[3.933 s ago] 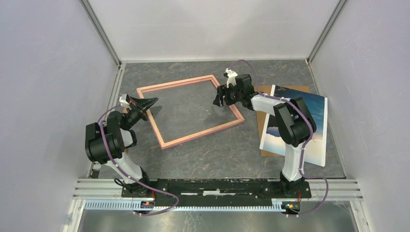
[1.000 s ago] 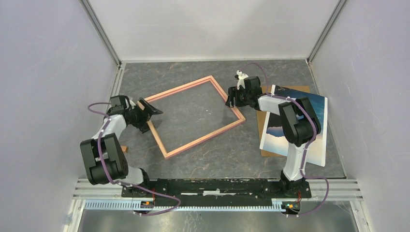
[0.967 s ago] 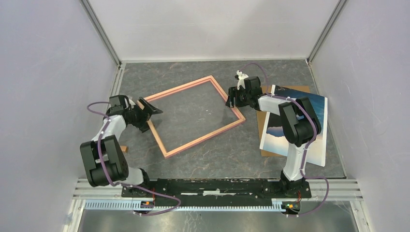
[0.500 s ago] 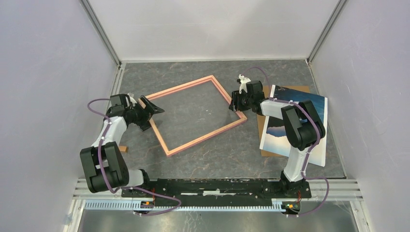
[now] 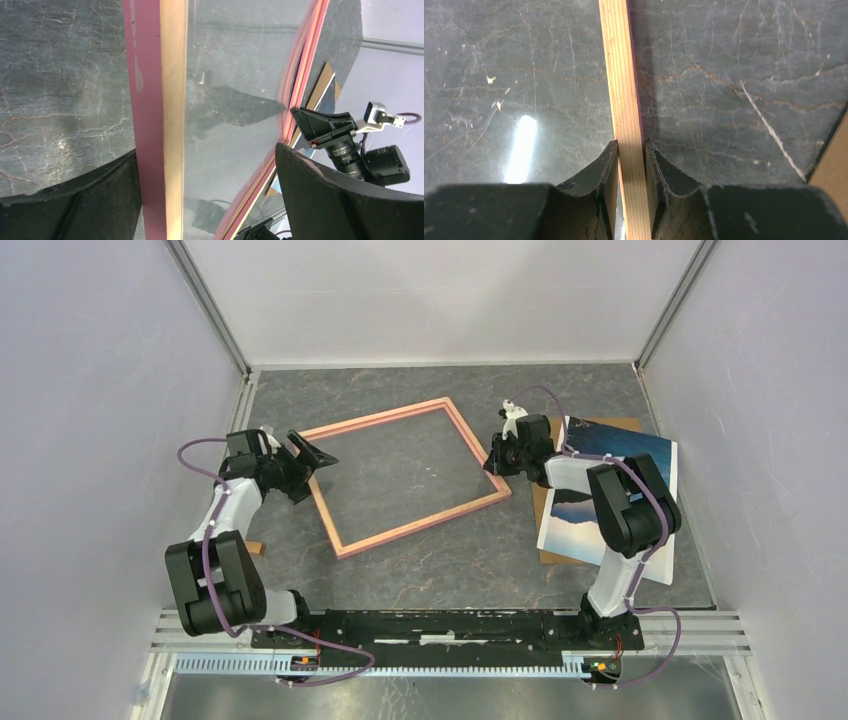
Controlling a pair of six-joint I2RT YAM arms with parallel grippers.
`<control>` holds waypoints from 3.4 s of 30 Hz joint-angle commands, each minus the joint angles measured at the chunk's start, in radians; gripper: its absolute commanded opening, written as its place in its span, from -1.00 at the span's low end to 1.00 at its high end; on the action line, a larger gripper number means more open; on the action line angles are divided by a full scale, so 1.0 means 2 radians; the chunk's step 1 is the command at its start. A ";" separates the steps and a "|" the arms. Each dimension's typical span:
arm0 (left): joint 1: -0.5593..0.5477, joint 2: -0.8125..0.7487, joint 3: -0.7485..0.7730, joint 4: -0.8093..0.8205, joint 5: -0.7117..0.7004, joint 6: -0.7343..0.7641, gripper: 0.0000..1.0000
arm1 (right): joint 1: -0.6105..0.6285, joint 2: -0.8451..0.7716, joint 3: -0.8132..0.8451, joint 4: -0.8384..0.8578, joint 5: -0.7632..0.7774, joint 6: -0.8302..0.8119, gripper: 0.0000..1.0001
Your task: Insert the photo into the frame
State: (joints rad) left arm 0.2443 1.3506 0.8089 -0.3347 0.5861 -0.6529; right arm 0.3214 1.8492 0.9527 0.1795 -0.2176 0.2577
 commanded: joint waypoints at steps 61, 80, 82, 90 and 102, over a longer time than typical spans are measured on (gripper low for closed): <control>-0.198 0.127 0.062 -0.045 -0.222 -0.012 0.85 | -0.004 -0.155 -0.181 0.126 0.009 0.070 -1.00; -0.477 0.006 0.106 0.003 -0.222 0.102 0.79 | -0.001 -0.184 -0.194 0.115 0.017 0.220 -1.00; -0.544 0.018 0.106 0.028 -0.296 0.159 0.80 | 0.003 -0.179 -0.184 0.105 0.010 0.242 -1.00; -0.677 0.076 0.024 0.272 -0.403 0.411 0.78 | 0.022 -0.220 -0.165 0.041 0.050 0.261 -1.00; -0.751 0.215 0.035 0.392 -0.544 0.661 0.78 | 0.028 -0.234 -0.144 0.000 0.049 0.272 -1.00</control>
State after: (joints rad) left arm -1.2243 1.7115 0.8520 0.2535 -0.3428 0.4183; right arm 0.3729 1.4265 0.6029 0.1406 -0.1112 0.7425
